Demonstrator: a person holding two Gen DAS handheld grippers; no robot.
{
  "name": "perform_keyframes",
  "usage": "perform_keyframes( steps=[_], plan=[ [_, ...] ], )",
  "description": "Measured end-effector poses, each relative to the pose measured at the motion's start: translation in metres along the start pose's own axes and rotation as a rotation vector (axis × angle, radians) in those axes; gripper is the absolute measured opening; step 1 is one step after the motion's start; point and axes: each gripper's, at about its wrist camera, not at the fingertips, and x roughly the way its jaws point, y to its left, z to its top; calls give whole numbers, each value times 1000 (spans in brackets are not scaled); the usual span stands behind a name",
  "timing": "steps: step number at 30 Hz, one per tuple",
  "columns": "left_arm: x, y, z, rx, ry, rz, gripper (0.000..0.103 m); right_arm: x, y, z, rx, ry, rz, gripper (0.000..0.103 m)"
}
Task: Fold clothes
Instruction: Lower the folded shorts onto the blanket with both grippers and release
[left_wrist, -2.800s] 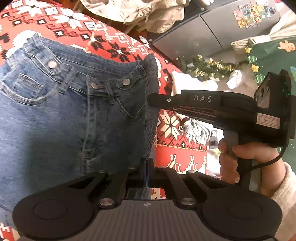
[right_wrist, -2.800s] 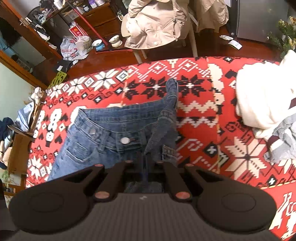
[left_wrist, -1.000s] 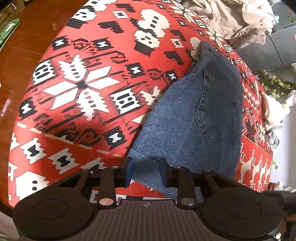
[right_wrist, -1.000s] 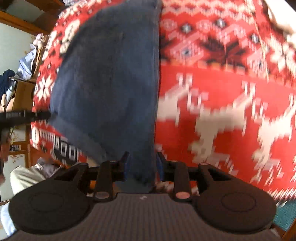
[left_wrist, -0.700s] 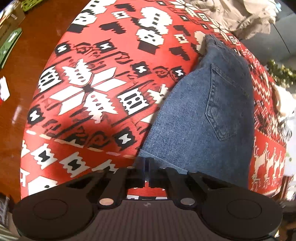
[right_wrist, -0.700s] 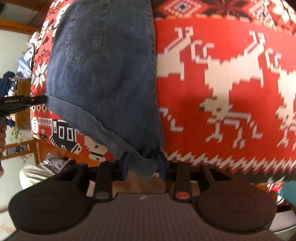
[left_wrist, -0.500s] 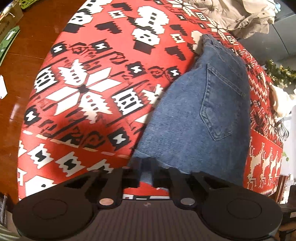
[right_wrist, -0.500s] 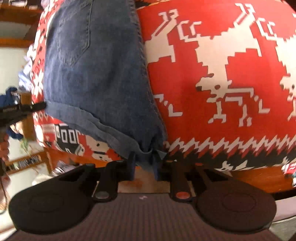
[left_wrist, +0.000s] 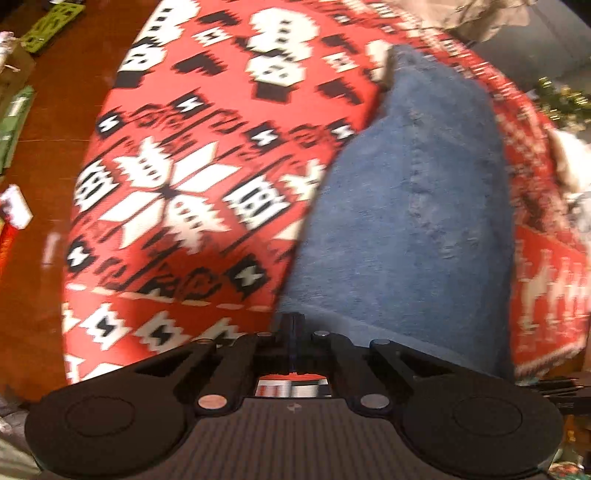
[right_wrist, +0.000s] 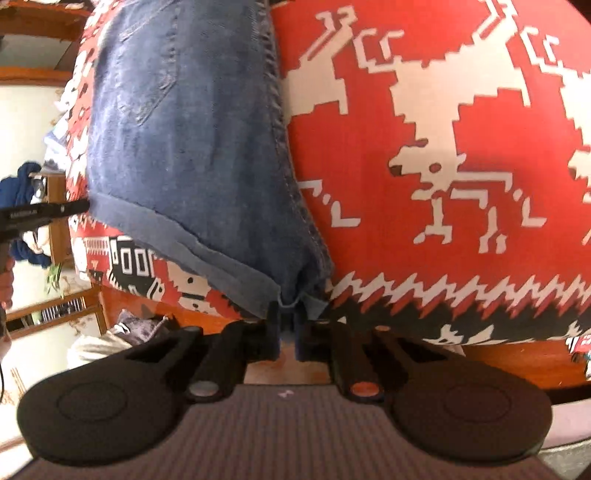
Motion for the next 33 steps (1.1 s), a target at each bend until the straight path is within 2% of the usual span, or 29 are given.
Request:
perform_keyframes(
  steps=[1, 4, 6, 10, 14, 19, 20, 24, 27, 31, 33],
  plan=[
    [-1, -2, 1, 3, -8, -13, 8, -6, 0, -1, -10, -1, -7, 15],
    [0, -3, 1, 10, -15, -26, 18, -27, -6, 0, -10, -27, -18, 17],
    [4, 6, 0, -26, -8, -43, 22, -44, -9, 6, -9, -71, -19, 17],
    [7, 23, -7, -146, -10, -102, 22, -64, -9, 24, -2, -123, -15, 23],
    [10, 37, -13, -214, -27, -132, 34, -60, 2, 35, -19, -123, 1, 23],
    [18, 39, -16, -174, -61, -127, 34, -45, 24, 38, -61, -99, 0, 23],
    [18, 37, -16, -157, -66, -135, 33, -43, 28, 38, -71, -96, -3, 23],
    [15, 31, -16, -80, -79, -131, 16, -36, 43, 39, -109, -85, -14, 23],
    [4, 28, -19, -56, -99, -145, 14, -32, 53, 41, -136, -78, -24, 23],
    [-5, 37, -25, -102, -116, -200, 13, -27, 60, 44, -142, -70, -26, 23],
    [-1, 38, -24, -96, -104, -179, 5, -24, 63, 45, -148, -65, -28, 23]
  ],
)
